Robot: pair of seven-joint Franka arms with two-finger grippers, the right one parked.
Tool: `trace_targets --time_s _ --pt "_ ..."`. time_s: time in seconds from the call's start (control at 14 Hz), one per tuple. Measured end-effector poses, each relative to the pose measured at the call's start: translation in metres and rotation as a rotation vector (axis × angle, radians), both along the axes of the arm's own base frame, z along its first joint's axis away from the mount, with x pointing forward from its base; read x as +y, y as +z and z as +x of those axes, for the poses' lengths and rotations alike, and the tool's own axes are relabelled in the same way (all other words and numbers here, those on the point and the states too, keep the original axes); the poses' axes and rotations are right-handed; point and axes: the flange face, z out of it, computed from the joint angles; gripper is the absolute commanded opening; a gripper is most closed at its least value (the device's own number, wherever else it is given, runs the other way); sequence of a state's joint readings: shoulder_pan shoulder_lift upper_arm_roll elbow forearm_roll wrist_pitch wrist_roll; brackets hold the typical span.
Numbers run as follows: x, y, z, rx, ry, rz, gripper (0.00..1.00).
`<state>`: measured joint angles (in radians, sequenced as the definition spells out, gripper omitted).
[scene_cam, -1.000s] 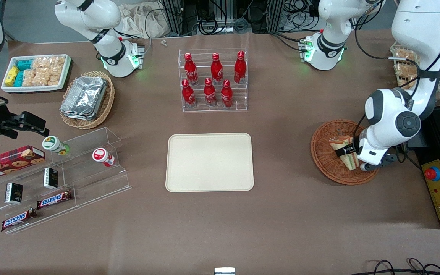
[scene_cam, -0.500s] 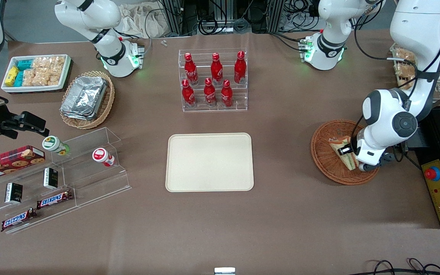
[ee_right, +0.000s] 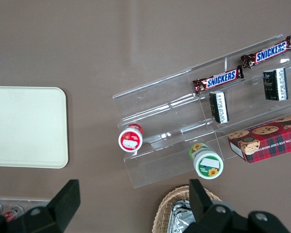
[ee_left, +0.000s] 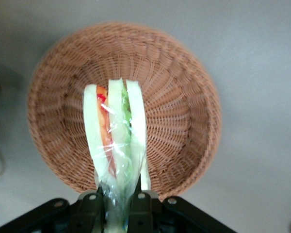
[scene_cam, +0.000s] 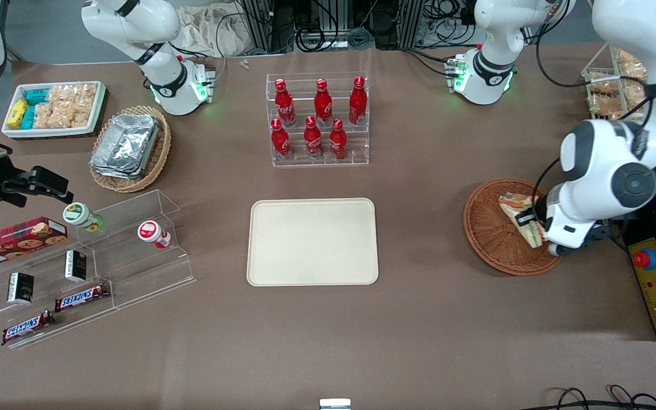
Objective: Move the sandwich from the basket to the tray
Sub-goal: 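Carry the sandwich with the left gripper over the cream tray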
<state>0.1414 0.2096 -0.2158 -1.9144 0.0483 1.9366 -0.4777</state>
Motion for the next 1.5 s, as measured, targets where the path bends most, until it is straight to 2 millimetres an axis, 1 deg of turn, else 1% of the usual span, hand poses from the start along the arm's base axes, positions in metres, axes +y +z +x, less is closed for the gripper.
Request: trace_targets --time_s 0.14,0.21,0.29,0.36,0.5,0.64,0.71,0.86,1.0,1.14,1.29,1.5 --pt "-0.011 0.055 0.012 -0.03 -0.044 -0.005 0.0" --pt "-0.018 0.079 0.017 -0.05 -0.093 -0.014 0.0" --pt "-0.025 0.099 0.021 -0.071 -0.138 -0.023 0.0" --pt "-0.032 0.114 0.023 -0.09 -0.172 -0.03 0.0" --pt "-0.051 0.134 0.025 -0.126 -0.223 -0.045 0.0" --pt "-0.085 0.147 0.021 -0.147 -0.288 -0.068 0.02" --pt "-0.106 0.149 0.017 -0.15 -0.329 -0.08 0.02" --pt "-0.155 0.145 0.008 -0.15 -0.419 -0.111 0.02" --pt "-0.206 0.134 -0.002 -0.161 -0.516 -0.115 0.0" --pt "-0.251 0.116 -0.012 -0.161 -0.56 -0.126 0.0" --pt "-0.283 0.092 -0.01 -0.195 -0.587 -0.155 0.0" --pt "-0.316 0.043 -0.008 -0.178 -0.623 -0.193 0.0"
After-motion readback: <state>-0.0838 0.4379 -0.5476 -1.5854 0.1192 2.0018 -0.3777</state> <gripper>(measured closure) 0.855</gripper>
